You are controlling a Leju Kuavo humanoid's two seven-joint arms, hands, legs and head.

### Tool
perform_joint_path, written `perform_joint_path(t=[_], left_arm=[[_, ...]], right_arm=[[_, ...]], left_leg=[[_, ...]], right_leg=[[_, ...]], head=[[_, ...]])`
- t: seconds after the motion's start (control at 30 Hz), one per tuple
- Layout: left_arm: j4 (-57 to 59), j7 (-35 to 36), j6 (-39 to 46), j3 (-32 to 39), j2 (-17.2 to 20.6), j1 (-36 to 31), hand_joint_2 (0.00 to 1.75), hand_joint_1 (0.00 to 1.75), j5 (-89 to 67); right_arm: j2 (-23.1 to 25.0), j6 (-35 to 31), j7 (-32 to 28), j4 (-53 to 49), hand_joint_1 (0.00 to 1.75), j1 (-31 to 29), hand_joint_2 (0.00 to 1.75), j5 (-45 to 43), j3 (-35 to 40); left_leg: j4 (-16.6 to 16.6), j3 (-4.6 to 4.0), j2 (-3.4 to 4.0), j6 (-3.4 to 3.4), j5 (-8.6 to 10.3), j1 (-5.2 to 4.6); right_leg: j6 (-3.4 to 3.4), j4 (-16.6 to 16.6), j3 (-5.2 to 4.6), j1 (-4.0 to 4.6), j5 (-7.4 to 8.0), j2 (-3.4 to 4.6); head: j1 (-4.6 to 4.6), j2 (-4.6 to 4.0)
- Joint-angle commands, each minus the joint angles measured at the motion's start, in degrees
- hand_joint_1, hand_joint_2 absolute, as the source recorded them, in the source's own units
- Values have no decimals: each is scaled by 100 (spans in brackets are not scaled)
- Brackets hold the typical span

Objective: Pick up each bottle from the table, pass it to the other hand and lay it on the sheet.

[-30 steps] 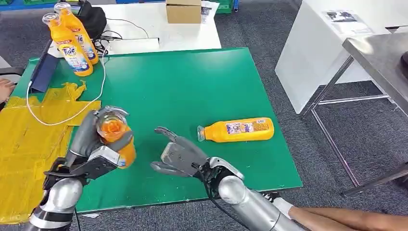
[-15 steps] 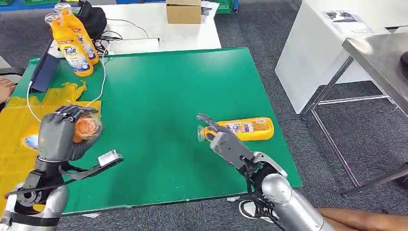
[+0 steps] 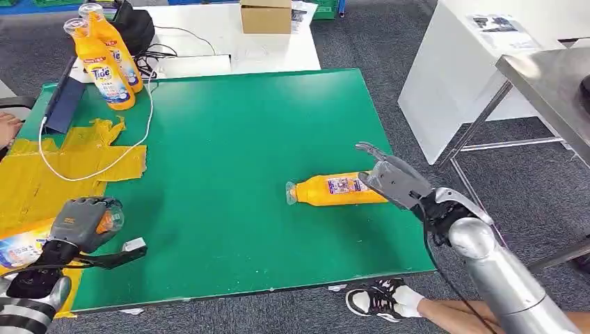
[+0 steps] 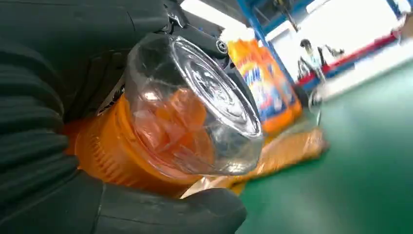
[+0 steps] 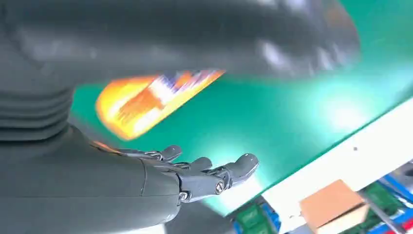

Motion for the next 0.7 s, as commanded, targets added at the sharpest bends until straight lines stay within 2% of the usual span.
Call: perform_joint_path(t=[0.03,0.07,0.1,0.13,0.2,0.33,0.43,0.6,0.63,0.7], left_arm=[[1598,-292,-6,-395,68,-639,175,175,79],[1629,-331,34,-398,34,-647,175,175,110],[1718,-458,-38,-349,-28,-696,175,0,255],[1693,-739,12,-346,-76,-749,175,0,457],[1686,-807,-55,-342,-145,-813,175,0,551],[1671,-802,-68,-352,-142,-812,175,0,551],[1486,-1288,-129,-254,-253,-816,175,0,1105],[562,-2246,-1270,-29,-533,-576,175,0,2851],[414,-2365,-1485,18,-544,-522,0,0,3130],[47,-2533,-1895,167,-608,-409,0,0,3686]], right_arm=[[-277,-86,-314,935,0,-406,175,912,225],[-300,-44,-375,1049,0,-456,175,1193,313],[-376,62,-424,1155,0,-503,175,1287,380],[-551,311,-479,1298,0,-562,175,1311,478],[-678,429,-553,1400,0,-577,175,1260,468],[-666,425,-559,1399,0,-584,175,1259,461],[-703,576,-534,1563,0,-569,175,1421,580],[159,-9,-954,2578,0,-573,175,2418,805],[314,-97,-963,2752,0,-637,175,2570,885],[558,-235,-965,2997,0,-709,175,2760,973]], left_leg=[[-18,39,5,28,-1,-11],[-14,32,9,22,-2,-9],[-20,41,9,28,-1,-13],[-19,44,15,31,-2,-11],[-10,29,-7,31,0,-11],[-11,25,-8,32,3,-13],[-13,30,-7,32,1,-13],[-17,30,-17,26,6,-2],[-13,25,-11,22,4,-1],[-12,25,1,20,3,1]], right_leg=[[-5,-13,37,-4,-2,-4],[-4,-9,29,-4,-1,1],[-5,-12,37,-7,-2,-1],[-6,-13,38,-4,-1,3],[-2,-6,32,-5,-5,-18],[-1,-7,27,-7,-6,-21],[-3,-8,33,-7,-3,-16],[-3,-22,39,4,3,-27],[-3,-18,32,4,4,-18],[-3,-18,30,6,6,-6]], head=[[0,0],[0,0],[-2,0],[-4,0],[-4,0],[-2,0],[-2,0],[-2,0],[-2,0],[-2,0]])
